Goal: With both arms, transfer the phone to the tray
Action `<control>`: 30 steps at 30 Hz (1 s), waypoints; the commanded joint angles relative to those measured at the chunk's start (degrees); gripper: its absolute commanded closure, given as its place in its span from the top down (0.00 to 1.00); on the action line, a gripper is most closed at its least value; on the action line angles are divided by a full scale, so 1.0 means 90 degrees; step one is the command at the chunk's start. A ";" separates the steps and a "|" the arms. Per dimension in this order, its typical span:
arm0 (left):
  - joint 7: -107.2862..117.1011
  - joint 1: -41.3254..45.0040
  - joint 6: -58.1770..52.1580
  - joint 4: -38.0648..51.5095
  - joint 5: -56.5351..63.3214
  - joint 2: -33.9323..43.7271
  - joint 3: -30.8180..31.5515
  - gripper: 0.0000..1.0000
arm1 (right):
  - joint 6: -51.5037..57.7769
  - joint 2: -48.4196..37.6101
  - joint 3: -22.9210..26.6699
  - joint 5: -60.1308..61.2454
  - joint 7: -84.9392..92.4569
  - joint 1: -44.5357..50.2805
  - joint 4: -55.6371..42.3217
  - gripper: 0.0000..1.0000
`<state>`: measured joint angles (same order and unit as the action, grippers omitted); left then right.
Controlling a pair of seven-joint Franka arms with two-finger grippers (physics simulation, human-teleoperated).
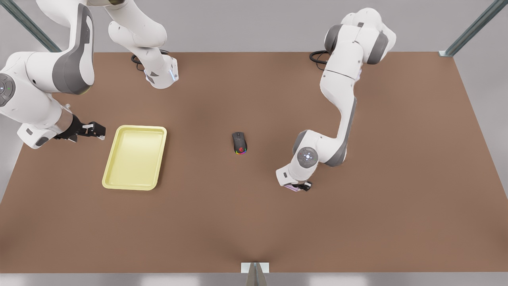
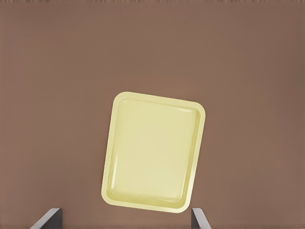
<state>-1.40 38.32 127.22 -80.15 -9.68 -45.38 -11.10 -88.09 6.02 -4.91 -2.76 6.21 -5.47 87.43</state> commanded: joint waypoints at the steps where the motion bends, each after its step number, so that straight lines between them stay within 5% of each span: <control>1: 0.6756 0.0214 -0.0893 0.0584 -0.0028 -0.0328 0.0012 0.80 | 0.0003 -0.0005 -0.0001 0.0004 0.0003 -0.0008 0.0002 1.00; 5: 0.7372 0.0439 -0.0962 0.1142 -0.0057 -0.0914 0.0608 0.81 | 0.0003 -0.0005 -0.0001 0.0004 0.0003 -0.0008 0.0002 1.00; 13: 0.7744 0.0479 -0.0884 0.1787 -0.0047 -0.1393 0.0725 0.81 | 0.0003 -0.0005 -0.0001 0.0013 0.0003 -0.0008 -0.0008 1.00; 14: 0.7744 0.0469 -0.0874 0.1787 -0.0047 -0.1403 0.0725 0.84 | 0.0003 -0.0005 -0.0001 0.0004 0.0003 -0.0008 -0.0008 1.00; 15: 0.7744 0.0469 -0.0865 0.1787 -0.0037 -0.1403 0.0715 1.00 | 0.0003 -0.0005 -0.0001 0.0004 0.0003 -0.0008 -0.0008 1.00; 22: 0.7168 0.0488 -0.0865 0.2187 -0.0008 -0.1335 0.0715 1.00 | -0.0007 -0.0005 -0.0021 -0.0006 0.0013 0.0051 -0.0076 1.00; 24: 0.6429 0.0449 -0.1876 0.2305 -0.0008 -0.0770 0.0735 1.00 | 0.0003 0.0004 -0.0021 0.0004 0.0013 0.0051 -0.0076 1.00; 26: 0.2941 0.0176 -0.5160 0.2665 -0.0008 0.0657 0.0686 1.00 | -0.0007 0.0004 -0.0021 -0.0006 0.0013 0.0041 -0.0076 1.00; 30: 0.2148 0.0215 -0.5572 0.2998 -0.0018 0.1527 0.0657 1.00 | 0.0003 0.0004 -0.0021 0.0004 0.0013 0.0041 -0.0076 1.00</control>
<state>39.50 40.13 92.23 -53.40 -9.92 -32.90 -5.03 -88.12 6.06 -5.08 -2.78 6.26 -5.12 86.78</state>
